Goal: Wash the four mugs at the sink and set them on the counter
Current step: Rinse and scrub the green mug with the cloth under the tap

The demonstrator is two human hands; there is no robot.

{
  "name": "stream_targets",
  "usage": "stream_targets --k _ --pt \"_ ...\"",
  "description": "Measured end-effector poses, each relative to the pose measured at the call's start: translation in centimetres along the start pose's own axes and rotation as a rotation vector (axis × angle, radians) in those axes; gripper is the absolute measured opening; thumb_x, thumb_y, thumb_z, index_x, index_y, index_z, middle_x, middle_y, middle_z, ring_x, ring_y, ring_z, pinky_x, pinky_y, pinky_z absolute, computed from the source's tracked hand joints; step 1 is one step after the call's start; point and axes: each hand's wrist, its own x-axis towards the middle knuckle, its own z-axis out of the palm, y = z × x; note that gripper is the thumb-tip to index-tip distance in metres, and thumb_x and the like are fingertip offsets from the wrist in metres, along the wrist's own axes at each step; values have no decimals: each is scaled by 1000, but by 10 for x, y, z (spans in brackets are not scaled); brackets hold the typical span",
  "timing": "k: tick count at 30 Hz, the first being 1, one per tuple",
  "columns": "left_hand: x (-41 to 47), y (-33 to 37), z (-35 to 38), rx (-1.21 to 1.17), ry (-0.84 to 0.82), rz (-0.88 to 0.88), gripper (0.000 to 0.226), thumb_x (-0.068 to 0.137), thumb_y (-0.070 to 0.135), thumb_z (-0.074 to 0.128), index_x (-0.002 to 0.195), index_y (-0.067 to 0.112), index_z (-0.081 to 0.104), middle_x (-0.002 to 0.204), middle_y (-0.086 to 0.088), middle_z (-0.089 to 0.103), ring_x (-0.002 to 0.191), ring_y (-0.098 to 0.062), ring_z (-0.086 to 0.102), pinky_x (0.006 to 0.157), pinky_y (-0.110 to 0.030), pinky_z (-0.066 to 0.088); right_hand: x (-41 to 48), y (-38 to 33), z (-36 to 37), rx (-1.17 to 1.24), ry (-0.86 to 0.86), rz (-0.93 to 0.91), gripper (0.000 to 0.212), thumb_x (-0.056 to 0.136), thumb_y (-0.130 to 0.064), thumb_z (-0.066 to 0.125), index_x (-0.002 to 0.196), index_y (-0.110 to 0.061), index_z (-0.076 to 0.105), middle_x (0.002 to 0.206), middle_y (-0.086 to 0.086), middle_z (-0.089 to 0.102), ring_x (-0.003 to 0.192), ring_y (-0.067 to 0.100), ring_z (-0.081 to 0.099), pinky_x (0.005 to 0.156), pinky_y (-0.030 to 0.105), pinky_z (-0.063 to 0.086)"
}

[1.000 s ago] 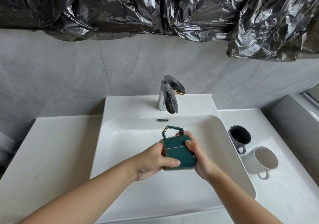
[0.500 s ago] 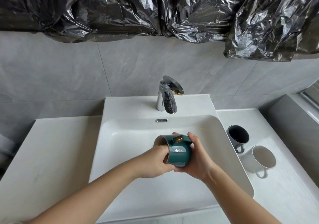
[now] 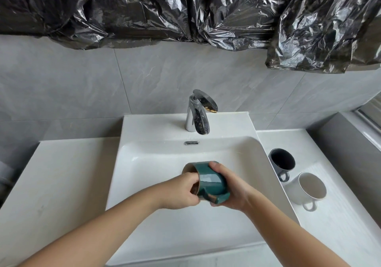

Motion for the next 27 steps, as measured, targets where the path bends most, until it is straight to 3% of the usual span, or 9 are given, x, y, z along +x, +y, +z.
stream_targets --k 4,7,10,13,17,19,22,24,27 --pt "-4 -2 4 -695 11 -6 57 75 4 55 132 7 49 124 -18 61 115 -29 58 98 -39 46 5 11 -2 -114 26 -281 59 68 -48 70 122 -30 54 102 5 66 83 23 64 67 38 48" --pt "0 -3 6 -798 43 28 56 80 7 58 135 6 49 126 -19 60 114 -33 58 103 -48 43 5 15 -3 -244 31 -440 63 72 -43 68 129 -31 46 103 0 65 85 20 64 63 37 52" --pt "3 -6 7 -806 145 16 47 85 10 60 131 6 55 128 -17 62 119 -32 59 106 -47 43 4 19 -3 -338 106 -584 65 73 -40 70 131 -29 43 110 -2 63 96 14 63 79 29 54" --pt "3 -10 6 -810 188 19 47 84 15 66 129 6 56 127 -16 63 120 -31 59 108 -46 42 0 21 -1 -384 137 -659 69 72 -37 72 132 -27 41 110 -10 62 99 12 63 83 26 52" --pt "-3 -14 2 -868 264 11 69 59 37 91 116 8 66 117 -13 69 107 -25 66 88 -28 53 -4 25 -6 -324 182 -675 69 71 -38 72 133 -30 43 113 -7 62 102 13 62 83 27 52" --pt "-10 -19 -1 -946 339 8 68 52 33 94 109 6 69 113 -16 70 102 -26 68 79 -25 55 -6 24 -10 -207 198 -647 69 68 -39 72 131 -35 46 111 -8 64 100 14 63 82 29 54" --pt "-18 -26 -6 -1054 516 -37 32 72 11 77 103 6 69 100 -13 73 92 -25 68 71 -25 56 -12 27 -11 135 99 -499 86 53 -48 87 130 -34 51 114 -1 69 94 21 68 72 39 59" --pt "-21 -31 -8 -1207 651 -90 16 88 14 61 102 10 67 93 -8 75 85 -19 69 68 -26 56 -13 32 -8 341 15 -386 96 41 -52 93 127 -25 58 116 10 70 93 33 71 65 45 60" --pt "-25 -37 -9 -1297 763 -151 18 96 25 51 96 15 66 88 -5 74 72 -14 70 60 -25 56 -13 34 -1 565 -85 -250 97 37 -46 96 123 -13 65 123 25 64 104 48 65 54 49 59"
